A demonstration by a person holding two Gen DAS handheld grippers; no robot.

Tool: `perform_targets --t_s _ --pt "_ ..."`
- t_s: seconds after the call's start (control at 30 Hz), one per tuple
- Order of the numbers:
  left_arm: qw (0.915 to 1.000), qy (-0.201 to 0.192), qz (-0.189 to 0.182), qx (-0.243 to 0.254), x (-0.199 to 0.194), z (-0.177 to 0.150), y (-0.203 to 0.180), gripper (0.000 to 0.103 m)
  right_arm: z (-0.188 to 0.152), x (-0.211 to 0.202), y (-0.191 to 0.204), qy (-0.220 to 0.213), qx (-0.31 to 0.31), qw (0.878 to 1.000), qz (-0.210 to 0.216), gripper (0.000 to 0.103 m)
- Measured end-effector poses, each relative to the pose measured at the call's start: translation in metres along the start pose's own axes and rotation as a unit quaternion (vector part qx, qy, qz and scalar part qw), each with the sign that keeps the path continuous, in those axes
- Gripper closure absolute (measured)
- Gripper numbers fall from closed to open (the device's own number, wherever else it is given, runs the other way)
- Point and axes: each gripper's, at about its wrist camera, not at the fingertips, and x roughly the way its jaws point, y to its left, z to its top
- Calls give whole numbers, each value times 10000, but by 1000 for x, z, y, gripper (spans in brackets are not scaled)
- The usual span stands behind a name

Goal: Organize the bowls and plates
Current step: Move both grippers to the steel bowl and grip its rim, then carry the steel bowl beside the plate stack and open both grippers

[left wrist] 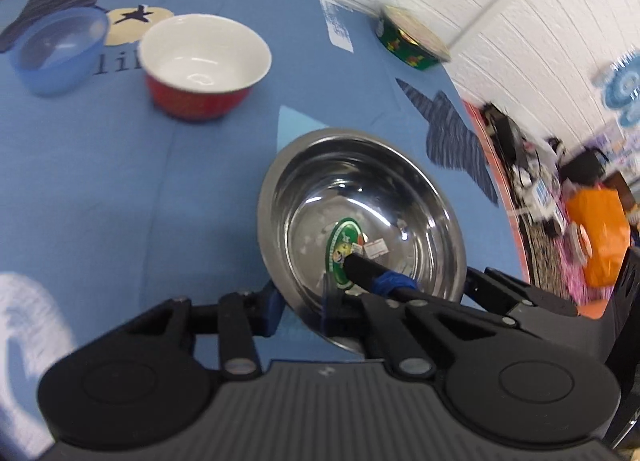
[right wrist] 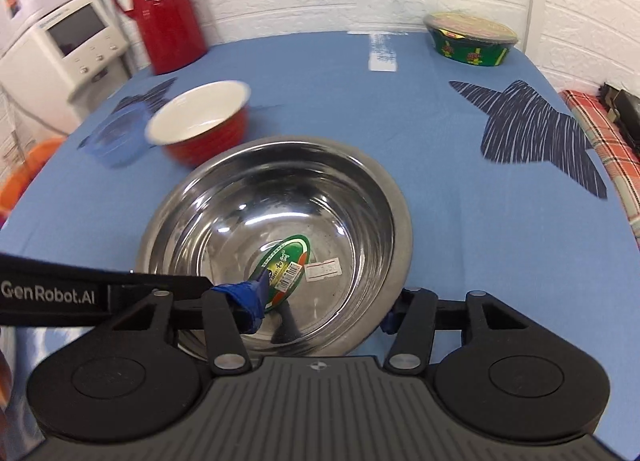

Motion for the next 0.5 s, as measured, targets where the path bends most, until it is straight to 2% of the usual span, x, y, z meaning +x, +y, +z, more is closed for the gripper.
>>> perform_targets --t_s 0.13,0.27,0.5 --pt "9991 -125 -18 416 -56 -50 13 103 -38 -40 44 -173 -228 9995 96 60" --pt "9978 -126 -130 632 -100 -97 37 103 -72 -69 84 -231 -387 9988 181 60" --pt "9978 83 -331 567 -124 -153 77 103 -117 -81 121 -9 -478 9987 184 59"
